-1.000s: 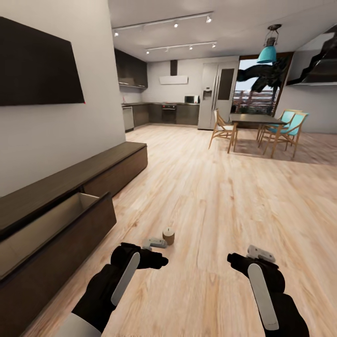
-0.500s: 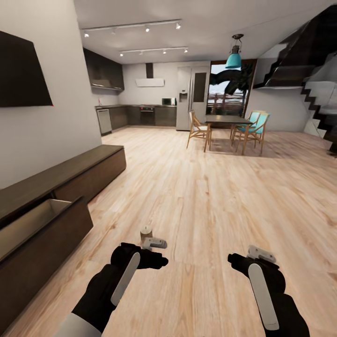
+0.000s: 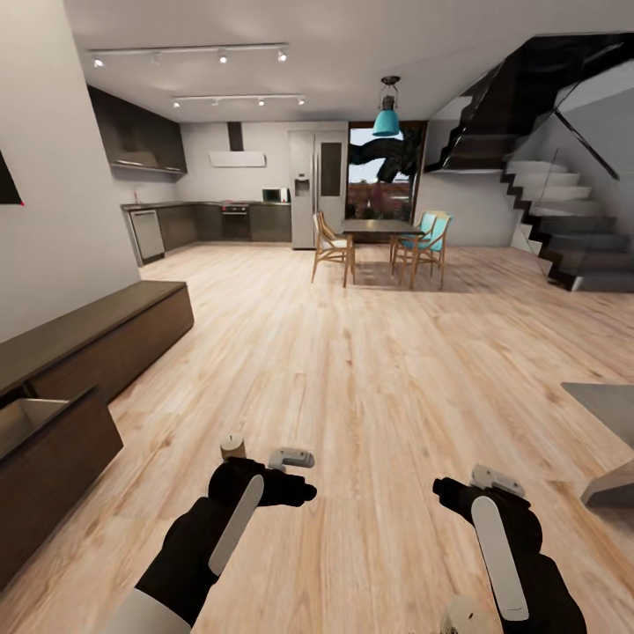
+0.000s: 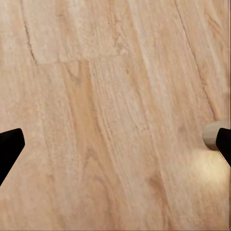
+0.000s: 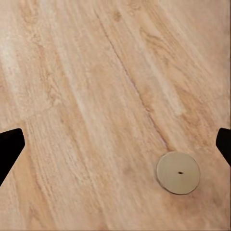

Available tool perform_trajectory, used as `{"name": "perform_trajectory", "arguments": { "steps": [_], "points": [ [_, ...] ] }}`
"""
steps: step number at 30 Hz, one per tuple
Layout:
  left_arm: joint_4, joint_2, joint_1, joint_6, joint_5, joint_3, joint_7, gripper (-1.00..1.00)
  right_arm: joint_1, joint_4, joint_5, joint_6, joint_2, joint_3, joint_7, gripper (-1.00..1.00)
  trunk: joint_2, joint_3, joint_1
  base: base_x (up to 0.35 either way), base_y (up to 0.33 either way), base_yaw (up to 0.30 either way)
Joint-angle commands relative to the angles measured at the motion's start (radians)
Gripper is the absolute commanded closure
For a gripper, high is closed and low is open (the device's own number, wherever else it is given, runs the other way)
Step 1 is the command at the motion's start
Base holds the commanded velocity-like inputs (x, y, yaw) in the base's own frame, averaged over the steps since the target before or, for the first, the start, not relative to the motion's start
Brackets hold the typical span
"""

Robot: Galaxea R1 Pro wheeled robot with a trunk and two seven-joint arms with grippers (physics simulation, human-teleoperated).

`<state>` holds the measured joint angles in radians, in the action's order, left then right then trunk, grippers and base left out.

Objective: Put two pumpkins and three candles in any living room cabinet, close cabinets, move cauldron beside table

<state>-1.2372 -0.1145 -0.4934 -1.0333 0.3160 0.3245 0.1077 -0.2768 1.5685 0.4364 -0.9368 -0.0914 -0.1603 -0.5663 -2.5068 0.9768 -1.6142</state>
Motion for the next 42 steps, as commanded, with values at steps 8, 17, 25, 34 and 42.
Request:
{"name": "perform_trajectory", "arguments": {
  "steps": [8,17,25,34,42],
  "points": [
    [-0.001,0.000,-0.001,-0.002,0.011,0.001,0.010,-1.00,-0.001,-0.009,0.010,-0.003,-0.001,-0.002,-0.010,-1.00,0.000,-0.003,0.000,0.000,-0.049,-0.258],
    [-0.004,0.000,-0.001,-0.002,0.011,0.001,0.011,-1.00,-0.003,-0.047,0.006,-0.015,-0.001,-0.004,-0.012,-1.00,0.000,0.006,0.000,0.000,-0.004,-0.002],
    [-0.015,0.000,-0.001,-0.002,0.011,-0.001,0.010,-1.00,-0.016,-0.193,0.009,-0.076,0.042,-0.003,-0.009,-1.00,0.000,0.018,0.000,0.000,0.000,0.074],
    [-0.043,0.001,0.001,-0.002,0.009,0.001,0.014,-1.00,-0.018,-0.238,0.011,-0.072,0.060,-0.004,-0.006,-1.00,-0.001,0.041,-0.001,0.000,0.000,0.052],
    [-0.043,0.001,0.001,-0.002,0.009,0.002,0.018,-1.00,-0.018,-0.243,0.013,-0.068,0.060,-0.003,-0.001,-1.00,-0.003,0.074,-0.005,0.000,0.000,-0.006]
  ]
}}
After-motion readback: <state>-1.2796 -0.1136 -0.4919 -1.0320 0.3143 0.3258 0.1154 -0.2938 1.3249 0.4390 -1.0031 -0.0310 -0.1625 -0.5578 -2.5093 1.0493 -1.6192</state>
